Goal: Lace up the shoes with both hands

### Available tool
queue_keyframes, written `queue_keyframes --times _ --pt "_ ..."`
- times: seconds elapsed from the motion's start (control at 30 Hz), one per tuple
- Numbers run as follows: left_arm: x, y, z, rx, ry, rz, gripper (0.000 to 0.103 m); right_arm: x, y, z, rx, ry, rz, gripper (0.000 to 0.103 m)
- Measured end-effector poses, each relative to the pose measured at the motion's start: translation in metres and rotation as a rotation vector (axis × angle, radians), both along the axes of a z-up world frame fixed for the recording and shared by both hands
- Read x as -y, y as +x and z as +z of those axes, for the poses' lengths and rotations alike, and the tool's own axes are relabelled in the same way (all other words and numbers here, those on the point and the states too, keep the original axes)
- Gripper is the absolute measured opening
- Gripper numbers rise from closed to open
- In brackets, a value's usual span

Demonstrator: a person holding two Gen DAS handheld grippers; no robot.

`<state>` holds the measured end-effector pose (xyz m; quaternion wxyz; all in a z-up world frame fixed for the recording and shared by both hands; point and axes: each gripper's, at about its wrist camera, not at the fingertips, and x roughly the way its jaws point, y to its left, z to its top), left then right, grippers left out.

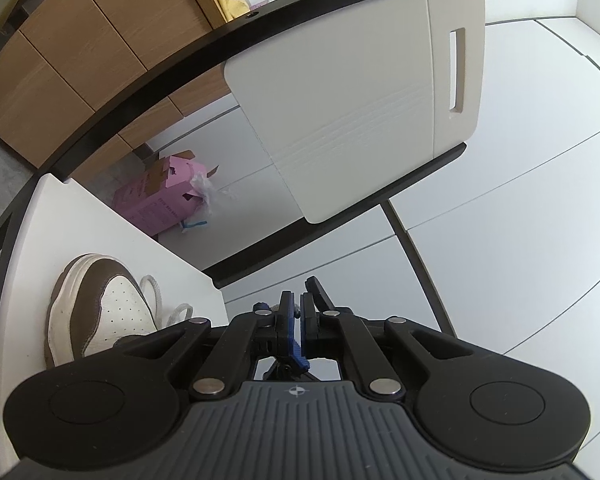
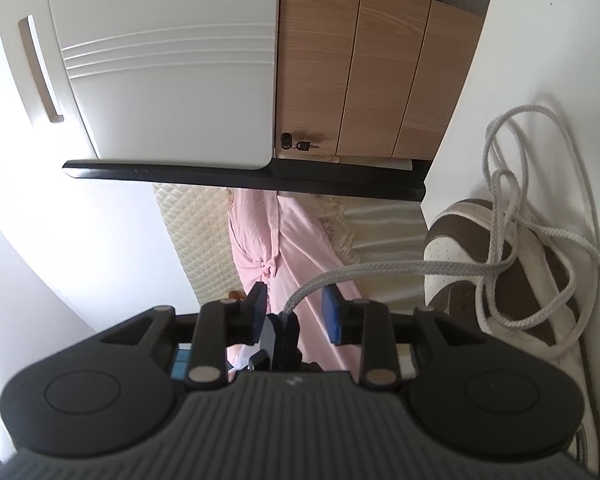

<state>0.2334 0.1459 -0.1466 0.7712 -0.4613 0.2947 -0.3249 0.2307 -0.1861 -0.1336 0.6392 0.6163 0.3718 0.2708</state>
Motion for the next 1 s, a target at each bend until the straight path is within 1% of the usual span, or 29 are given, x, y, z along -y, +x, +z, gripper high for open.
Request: queue_keyframes --times 0.07,0.13,0.17,0.27,0.3,0.33,0.4,0.53,0.63,0.7,0.77,0.83,0.93,1.0 --pt "0.000 0.001 -0.001 -0.007 0.009 0.001 0.003 0.000 0.000 0.003 0.014 -0.016 0.000 0.021" --pt "0.001 0.001 -0.001 -0.004 0.002 -0.002 0.003 0.001 0.001 0.005 0.027 -0.029 -0.001 0.007" --pt "0.001 0.001 0.000 0.000 0.008 -0.003 0.003 0.001 0.001 0.006 0.030 -0.039 0.000 0.004" --pt "0.003 0.001 0.002 0.006 0.030 -0.008 0.003 0.003 0.000 0.008 0.038 -0.058 -0.009 0.003" --pt "0.004 0.000 0.004 0.015 0.056 -0.011 0.003 0.004 0.000 0.008 0.039 -0.066 -0.015 0.003" --pt "0.006 0.000 0.006 0.024 0.088 -0.012 0.003 0.006 0.000 0.008 0.040 -0.073 -0.021 0.003" --pt "0.013 -0.002 0.011 0.046 0.181 -0.023 0.003 0.009 0.000 0.008 0.037 -0.100 -0.035 0.003" --pt "0.038 -0.008 0.017 0.104 0.432 -0.096 0.003 0.016 0.000 0.002 0.013 -0.179 -0.051 0.003" --pt "0.058 -0.012 0.016 0.143 0.598 -0.151 0.003 0.018 -0.002 -0.006 -0.034 -0.245 -0.047 0.003" --pt "0.071 -0.014 0.011 0.157 0.692 -0.189 0.003 0.017 -0.004 -0.008 -0.044 -0.299 -0.043 0.003" --pt "0.079 -0.018 0.011 0.198 0.763 -0.202 0.003 0.019 -0.006 -0.012 -0.058 -0.316 -0.045 0.003" --pt "0.081 -0.019 0.010 0.210 0.794 -0.212 0.003 0.020 -0.007 -0.016 -0.069 -0.327 -0.046 0.003" --pt "0.086 -0.023 0.009 0.240 0.859 -0.232 0.003 0.022 -0.009 -0.021 -0.082 -0.344 -0.043 0.003" --pt "0.087 -0.024 0.008 0.250 0.876 -0.237 0.003 0.023 -0.010 -0.025 -0.094 -0.349 -0.037 0.003"
